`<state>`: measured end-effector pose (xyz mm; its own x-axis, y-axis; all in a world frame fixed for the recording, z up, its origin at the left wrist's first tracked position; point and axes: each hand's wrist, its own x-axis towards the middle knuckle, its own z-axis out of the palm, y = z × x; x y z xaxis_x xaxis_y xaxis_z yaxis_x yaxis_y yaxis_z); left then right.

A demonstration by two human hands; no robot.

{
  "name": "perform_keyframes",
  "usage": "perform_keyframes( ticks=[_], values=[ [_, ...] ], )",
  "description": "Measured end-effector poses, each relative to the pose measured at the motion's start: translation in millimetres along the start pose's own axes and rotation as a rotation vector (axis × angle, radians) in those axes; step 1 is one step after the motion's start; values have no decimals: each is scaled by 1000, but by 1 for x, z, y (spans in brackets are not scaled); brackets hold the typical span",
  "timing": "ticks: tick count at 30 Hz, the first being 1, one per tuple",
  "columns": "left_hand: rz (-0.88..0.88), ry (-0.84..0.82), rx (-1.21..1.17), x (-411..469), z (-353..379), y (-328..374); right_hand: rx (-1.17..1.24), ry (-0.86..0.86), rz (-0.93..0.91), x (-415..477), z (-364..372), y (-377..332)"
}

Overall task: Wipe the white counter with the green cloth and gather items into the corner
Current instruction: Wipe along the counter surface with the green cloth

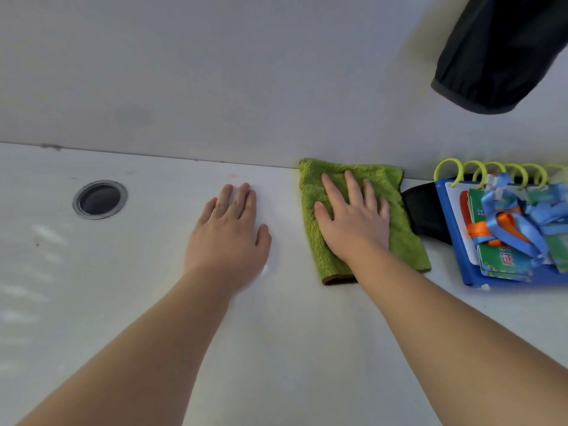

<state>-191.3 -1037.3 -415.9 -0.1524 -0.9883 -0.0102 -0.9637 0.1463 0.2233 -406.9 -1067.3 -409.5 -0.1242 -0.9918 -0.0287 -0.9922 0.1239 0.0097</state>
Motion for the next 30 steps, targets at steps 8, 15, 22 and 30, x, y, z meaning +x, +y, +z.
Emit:
perform_keyframes(
  ticks=[8,15,22,30],
  values=[
    [13,-43,2,-11,1,2,-5,-22,-42,-33,1,-2],
    [3,-91,-5,-65,6,19,21,-26,-64,-105,-2,-1],
    [30,-65,-7,-73,-1,19,26,-23,-56,-200,-3,2],
    [69,-105,18,-75,-4,17,31,-44,-24,-278,-5,-3]
  ],
)
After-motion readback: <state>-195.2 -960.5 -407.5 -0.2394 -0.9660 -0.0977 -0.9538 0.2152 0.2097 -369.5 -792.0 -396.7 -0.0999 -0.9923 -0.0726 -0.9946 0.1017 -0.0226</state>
